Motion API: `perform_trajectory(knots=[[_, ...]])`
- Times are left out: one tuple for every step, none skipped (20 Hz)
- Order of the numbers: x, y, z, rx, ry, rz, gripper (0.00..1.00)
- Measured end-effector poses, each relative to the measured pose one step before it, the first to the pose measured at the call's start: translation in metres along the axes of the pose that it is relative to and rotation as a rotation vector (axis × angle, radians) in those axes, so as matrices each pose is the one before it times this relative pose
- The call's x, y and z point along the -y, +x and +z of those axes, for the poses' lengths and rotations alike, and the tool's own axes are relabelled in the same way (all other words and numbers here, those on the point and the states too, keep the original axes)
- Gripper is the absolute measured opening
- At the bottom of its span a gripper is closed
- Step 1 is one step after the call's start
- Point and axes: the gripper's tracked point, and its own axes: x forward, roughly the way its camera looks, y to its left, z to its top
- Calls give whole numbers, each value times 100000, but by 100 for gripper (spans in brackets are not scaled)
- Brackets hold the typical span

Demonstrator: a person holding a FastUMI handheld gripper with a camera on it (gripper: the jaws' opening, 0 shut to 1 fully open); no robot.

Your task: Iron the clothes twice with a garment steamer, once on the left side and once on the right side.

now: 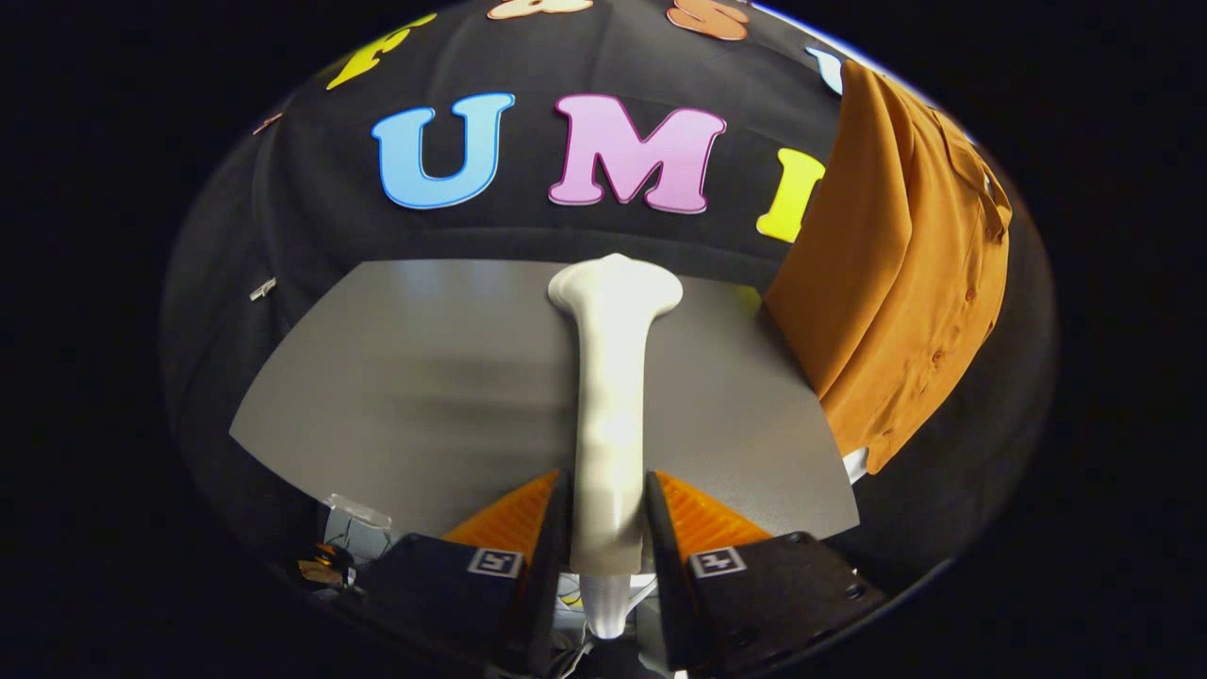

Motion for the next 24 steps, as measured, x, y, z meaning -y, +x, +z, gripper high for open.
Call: perform_trajectory(knots=[[74,68,155,2222,267,-119,39],[-96,-36,94,1045,170,395,38],[-34,-187,-154,1309,147,409,34],[26,-408,103,1527,-18,280,34],[-126,-650,262,2146,720,314,34],[-115,-790,434,2339,1529,774,34],[-154,-788,513,2457,842,1197,34],[-31,-842,596,2100,426,793,34],[74,-1203,627,2926,252,660,34],[145,-1373,992,3662,232,427,34],[160,-1260,839,3504,177,420,34],[164,-1343,1058,3971,-120,758,34],[292,-1170,1056,3918,109,413,34],[414,-1325,1198,4384,69,-9,34],[581,-1324,1379,4923,-172,-260,34],[602,-1200,1309,4798,-33,-286,34],[655,-945,1246,4401,222,-183,34],[841,-900,1213,3954,400,-367,34],[988,-1002,1151,3472,309,-697,34],[1051,-790,1038,3278,-105,-794,34],[1115,-654,840,3250,-113,-962,34],[1159,-533,839,2883,217,-935,34],[1241,-520,668,2453,256,-885,34],[1340,-355,643,2501,381,-965,34]])
